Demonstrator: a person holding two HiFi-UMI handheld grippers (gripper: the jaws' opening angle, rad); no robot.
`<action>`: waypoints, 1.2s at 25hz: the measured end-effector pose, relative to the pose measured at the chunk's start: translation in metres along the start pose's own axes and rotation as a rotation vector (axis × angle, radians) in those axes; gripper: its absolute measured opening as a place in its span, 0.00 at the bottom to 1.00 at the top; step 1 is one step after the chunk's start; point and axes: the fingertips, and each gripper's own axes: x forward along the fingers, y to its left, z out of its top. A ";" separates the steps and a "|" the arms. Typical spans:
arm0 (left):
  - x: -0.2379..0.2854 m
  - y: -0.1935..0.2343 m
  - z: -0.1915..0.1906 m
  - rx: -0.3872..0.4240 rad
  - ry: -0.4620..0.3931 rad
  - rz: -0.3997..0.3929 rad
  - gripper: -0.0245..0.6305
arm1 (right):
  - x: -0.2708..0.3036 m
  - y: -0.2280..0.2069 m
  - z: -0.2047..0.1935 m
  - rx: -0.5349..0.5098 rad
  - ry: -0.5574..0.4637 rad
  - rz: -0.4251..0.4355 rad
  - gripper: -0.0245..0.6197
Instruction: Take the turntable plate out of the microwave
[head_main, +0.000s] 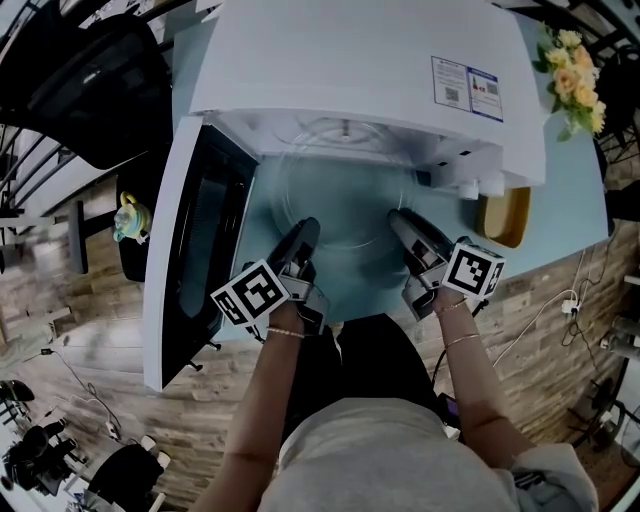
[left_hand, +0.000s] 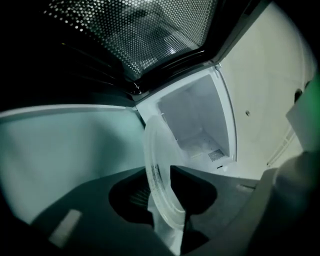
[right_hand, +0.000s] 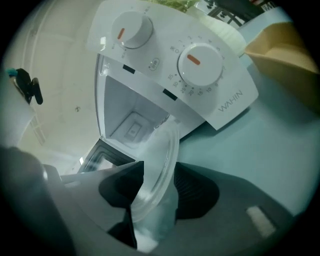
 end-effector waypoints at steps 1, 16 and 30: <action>0.000 0.000 0.000 -0.005 -0.002 0.003 0.21 | 0.003 -0.001 0.004 0.004 0.003 0.008 0.35; -0.009 -0.002 -0.005 -0.033 0.036 -0.001 0.20 | 0.038 -0.007 0.034 0.076 -0.018 0.055 0.34; -0.012 0.001 0.008 0.090 0.042 0.004 0.21 | 0.043 -0.006 0.028 -0.006 0.017 0.043 0.25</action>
